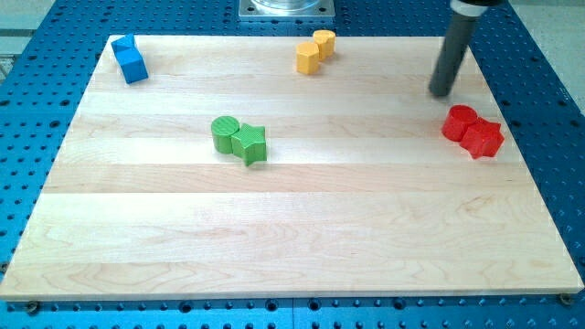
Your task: Push the red blocks towards top of the board
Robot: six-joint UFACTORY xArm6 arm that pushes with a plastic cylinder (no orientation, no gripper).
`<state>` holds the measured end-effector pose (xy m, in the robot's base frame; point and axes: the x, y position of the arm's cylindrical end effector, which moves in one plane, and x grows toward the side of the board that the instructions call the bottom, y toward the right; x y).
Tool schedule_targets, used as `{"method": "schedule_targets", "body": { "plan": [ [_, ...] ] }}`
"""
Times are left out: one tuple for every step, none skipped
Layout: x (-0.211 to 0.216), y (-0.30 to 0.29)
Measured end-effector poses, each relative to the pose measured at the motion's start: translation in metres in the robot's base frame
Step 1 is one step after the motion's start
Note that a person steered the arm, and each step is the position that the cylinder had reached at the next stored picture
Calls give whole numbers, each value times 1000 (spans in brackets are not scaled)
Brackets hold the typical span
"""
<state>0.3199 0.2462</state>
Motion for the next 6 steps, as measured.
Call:
{"method": "schedule_targets", "body": {
  "plan": [
    [11,47],
    [83,84],
    [177,72],
    [165,30],
    [142,9],
    [110,-7]
  ]
}}
